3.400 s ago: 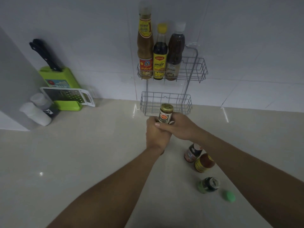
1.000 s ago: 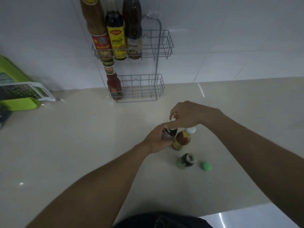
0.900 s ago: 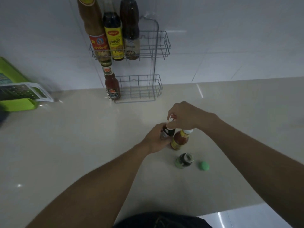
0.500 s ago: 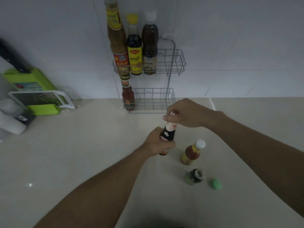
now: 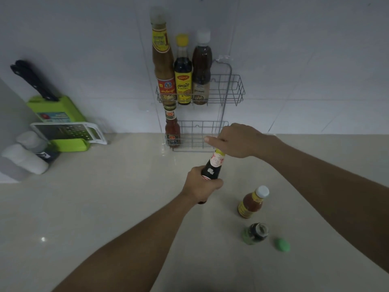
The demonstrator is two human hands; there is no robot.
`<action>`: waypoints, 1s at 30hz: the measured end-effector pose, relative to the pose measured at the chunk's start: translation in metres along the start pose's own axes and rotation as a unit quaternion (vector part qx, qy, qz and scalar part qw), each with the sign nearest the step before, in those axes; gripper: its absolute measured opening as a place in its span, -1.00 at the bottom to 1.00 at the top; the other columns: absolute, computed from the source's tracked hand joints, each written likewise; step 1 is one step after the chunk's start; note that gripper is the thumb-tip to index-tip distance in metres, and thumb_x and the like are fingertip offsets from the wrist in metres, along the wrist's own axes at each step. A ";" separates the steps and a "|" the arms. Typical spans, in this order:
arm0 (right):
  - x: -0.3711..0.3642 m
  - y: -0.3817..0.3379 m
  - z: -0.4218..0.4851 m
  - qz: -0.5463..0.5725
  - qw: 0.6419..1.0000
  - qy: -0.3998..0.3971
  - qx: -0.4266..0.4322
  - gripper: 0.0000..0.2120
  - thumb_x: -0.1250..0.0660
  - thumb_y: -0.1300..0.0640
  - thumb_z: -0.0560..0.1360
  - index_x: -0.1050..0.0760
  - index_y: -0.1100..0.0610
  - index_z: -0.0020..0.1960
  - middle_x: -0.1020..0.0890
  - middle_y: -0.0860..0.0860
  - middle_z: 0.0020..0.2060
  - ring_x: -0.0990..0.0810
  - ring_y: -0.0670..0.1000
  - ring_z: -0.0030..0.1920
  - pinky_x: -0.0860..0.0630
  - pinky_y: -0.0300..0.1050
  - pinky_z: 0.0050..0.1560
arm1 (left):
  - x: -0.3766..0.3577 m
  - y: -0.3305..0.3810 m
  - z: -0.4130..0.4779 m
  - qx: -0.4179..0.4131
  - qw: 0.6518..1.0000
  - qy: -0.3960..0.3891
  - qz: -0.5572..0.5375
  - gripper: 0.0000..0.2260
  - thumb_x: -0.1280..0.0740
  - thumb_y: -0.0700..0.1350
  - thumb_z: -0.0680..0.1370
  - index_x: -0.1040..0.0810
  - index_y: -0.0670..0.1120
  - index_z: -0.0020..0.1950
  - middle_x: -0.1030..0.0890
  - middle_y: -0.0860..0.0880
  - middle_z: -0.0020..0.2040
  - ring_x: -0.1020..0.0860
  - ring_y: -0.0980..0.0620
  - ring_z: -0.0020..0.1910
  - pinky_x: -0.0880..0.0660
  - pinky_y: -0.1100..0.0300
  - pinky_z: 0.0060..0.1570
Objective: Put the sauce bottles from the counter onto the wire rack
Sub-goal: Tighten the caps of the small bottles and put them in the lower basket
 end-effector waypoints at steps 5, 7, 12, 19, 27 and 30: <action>-0.002 0.000 -0.005 -0.002 0.995 0.102 0.019 -0.54 -0.07 -0.11 0.64 -0.57 0.13 -0.20 -0.64 0.08 -0.23 -0.53 0.11 -0.24 -0.37 -0.08 -0.33 | 0.003 0.010 0.004 0.017 0.999 -0.042 -0.012 -0.85 -0.47 -0.12 0.22 -0.58 -0.03 -0.25 -0.59 0.02 -0.39 -0.55 0.01 -0.39 -0.52 0.18 -0.29; -0.011 -0.003 -0.003 -0.071 0.993 0.079 -0.049 -0.65 -0.03 -0.04 0.63 -0.47 0.13 -0.13 -0.59 0.10 -0.13 -0.42 0.11 -0.20 -0.31 -0.08 -0.26 | 0.000 0.007 0.004 0.007 0.999 0.030 0.036 -0.85 -0.48 -0.07 0.24 -0.53 0.02 -0.30 -0.58 0.03 -0.38 -0.53 0.02 -0.40 -0.46 0.25 -0.34; -0.013 0.000 -0.005 0.027 0.999 0.033 -0.023 -0.39 -0.01 -0.30 0.60 -0.52 0.17 -0.22 -0.59 0.10 -0.27 -0.52 0.09 -0.25 -0.36 -0.10 -0.30 | 0.001 0.003 0.002 0.051 0.998 -0.035 0.033 -0.86 -0.46 -0.14 0.25 -0.56 -0.03 -0.26 -0.58 0.00 -0.38 -0.51 0.00 -0.39 -0.45 0.26 -0.33; -0.027 -0.006 -0.005 -0.019 0.995 0.075 -0.067 -0.57 -0.03 -0.11 0.62 -0.44 0.12 -0.24 -0.57 0.09 -0.28 -0.49 0.11 -0.28 -0.24 -0.14 -0.40 | -0.002 -0.001 0.003 0.057 0.998 0.005 0.031 -0.84 -0.48 -0.12 0.26 -0.59 -0.01 -0.21 -0.59 0.03 -0.39 -0.52 0.02 -0.40 -0.45 0.28 -0.33; -0.014 -0.017 -0.007 0.057 0.995 0.085 0.014 -0.50 -0.11 -0.28 0.59 -0.59 0.05 -0.20 -0.54 -0.02 -0.34 -0.51 0.03 -0.28 -0.32 -0.16 -0.37 | 0.001 0.002 0.000 0.059 0.998 -0.024 -0.015 -0.84 -0.44 -0.14 0.22 -0.58 -0.09 -0.23 -0.59 -0.05 -0.39 -0.50 -0.03 -0.40 -0.48 0.20 -0.32; -0.019 -0.021 -0.005 0.021 0.994 0.095 -0.057 -0.59 -0.06 -0.17 0.62 -0.43 -0.05 -0.31 -0.54 0.01 -0.32 -0.52 0.11 -0.22 -0.34 -0.12 -0.34 | -0.001 0.001 -0.003 0.034 0.999 0.026 -0.009 -0.81 -0.46 -0.11 0.24 -0.57 -0.03 -0.17 -0.60 -0.06 -0.32 -0.52 -0.05 -0.35 -0.50 0.16 -0.30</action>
Point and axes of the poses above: each hand's wrist, its own z-axis towards the middle knuckle, its own x-axis out of the back of the hand, y = z × x, the point moved 1 cm from there along z, towards the middle knuckle
